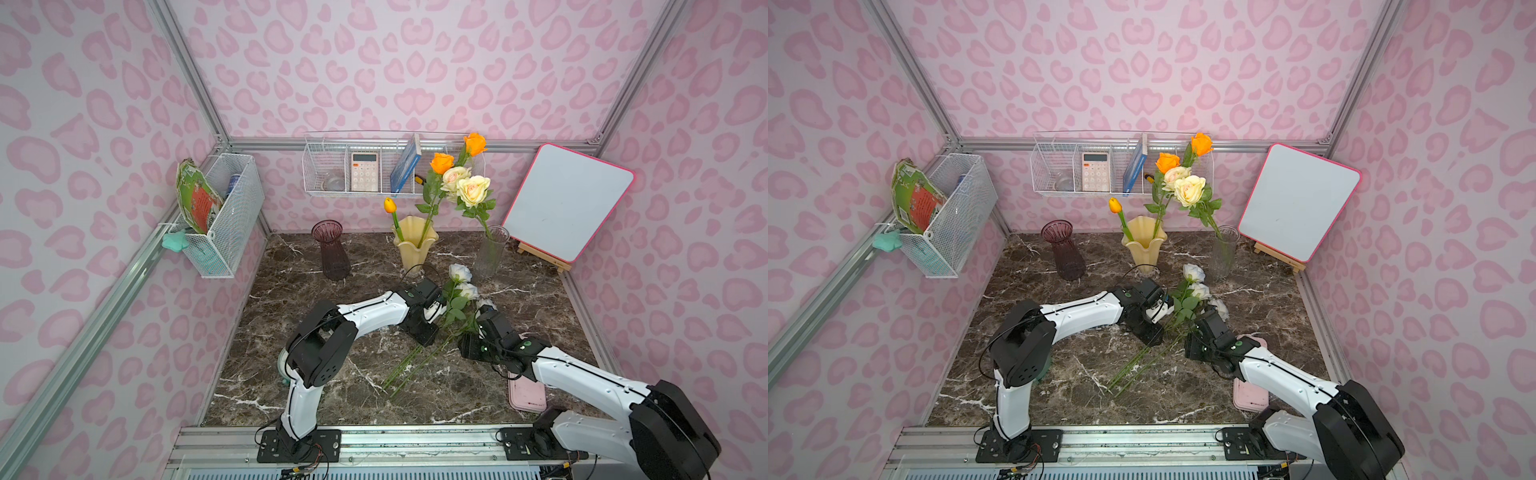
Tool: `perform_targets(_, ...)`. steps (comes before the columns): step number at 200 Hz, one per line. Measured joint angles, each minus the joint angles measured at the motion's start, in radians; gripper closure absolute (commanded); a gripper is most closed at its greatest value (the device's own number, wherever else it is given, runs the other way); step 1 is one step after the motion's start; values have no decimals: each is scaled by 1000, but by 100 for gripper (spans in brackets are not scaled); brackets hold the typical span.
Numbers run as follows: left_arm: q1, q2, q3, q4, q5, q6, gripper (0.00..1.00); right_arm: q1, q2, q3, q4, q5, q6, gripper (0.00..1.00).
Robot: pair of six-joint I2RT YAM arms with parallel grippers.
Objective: Arrange the flowers in different vases according to their colors
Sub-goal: Pick up the flower at the center of the board.
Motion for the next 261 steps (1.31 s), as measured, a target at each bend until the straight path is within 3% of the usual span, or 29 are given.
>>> perform_targets(73, -1, 77, 85, -20, -60, -23, 63, 0, -2, -11, 1, 0, 0, 35)
perform_targets(134, 0, 81, 86, -24, -96, -22, 90, 0, 0, -18, 5, 0, 0, 36)
perform_targets(169, -1, 68, 68, -3, -97, -32, 97, 1, 5, -18, 9, -1, -1, 36)
perform_targets(193, -5, 20, 36, 7, -80, -51, 100, 4, 3, -15, 17, -6, -9, 36)
perform_targets(261, -11, -275, -91, 64, -70, -105, 100, 5, 5, 10, 45, -12, -29, 36)
